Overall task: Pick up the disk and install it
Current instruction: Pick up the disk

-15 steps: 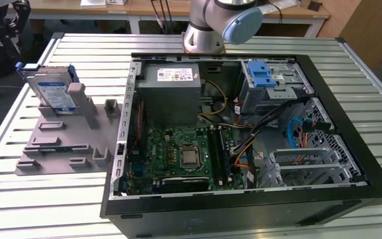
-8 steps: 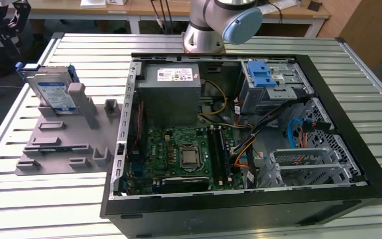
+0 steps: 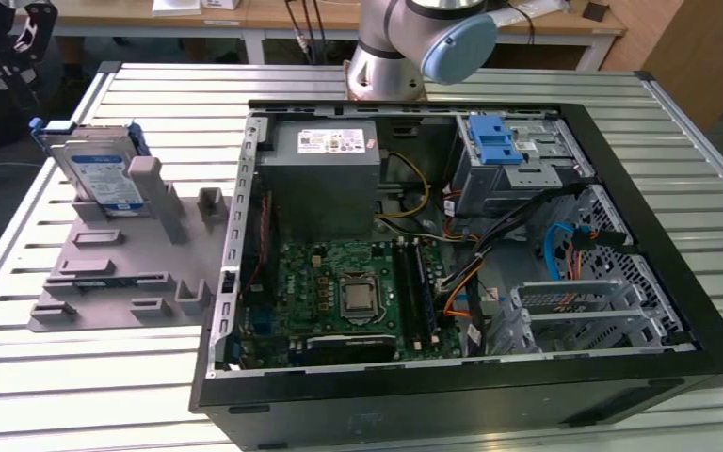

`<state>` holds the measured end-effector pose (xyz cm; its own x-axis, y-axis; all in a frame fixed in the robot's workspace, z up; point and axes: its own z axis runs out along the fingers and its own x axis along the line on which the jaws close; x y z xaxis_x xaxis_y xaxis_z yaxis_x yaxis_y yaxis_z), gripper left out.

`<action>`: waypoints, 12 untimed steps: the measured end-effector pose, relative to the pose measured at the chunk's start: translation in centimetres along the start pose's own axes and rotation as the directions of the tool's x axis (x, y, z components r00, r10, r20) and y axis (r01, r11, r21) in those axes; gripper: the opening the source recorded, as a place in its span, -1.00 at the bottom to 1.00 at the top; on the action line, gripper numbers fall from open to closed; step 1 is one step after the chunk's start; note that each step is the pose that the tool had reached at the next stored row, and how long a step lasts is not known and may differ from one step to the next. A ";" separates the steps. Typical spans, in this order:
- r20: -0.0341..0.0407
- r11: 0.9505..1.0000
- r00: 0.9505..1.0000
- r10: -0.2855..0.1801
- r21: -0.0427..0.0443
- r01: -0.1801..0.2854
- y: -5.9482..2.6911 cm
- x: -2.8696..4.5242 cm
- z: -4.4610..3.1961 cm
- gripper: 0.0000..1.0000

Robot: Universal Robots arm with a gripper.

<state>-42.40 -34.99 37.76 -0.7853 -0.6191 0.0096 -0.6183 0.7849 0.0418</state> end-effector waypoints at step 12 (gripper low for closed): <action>-0.007 0.985 0.985 -0.174 0.001 0.174 -0.01 -0.01 0.17 -0.79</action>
<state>-42.40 -34.99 37.59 -0.6655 -0.7463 0.0093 -0.7454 0.6653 0.0415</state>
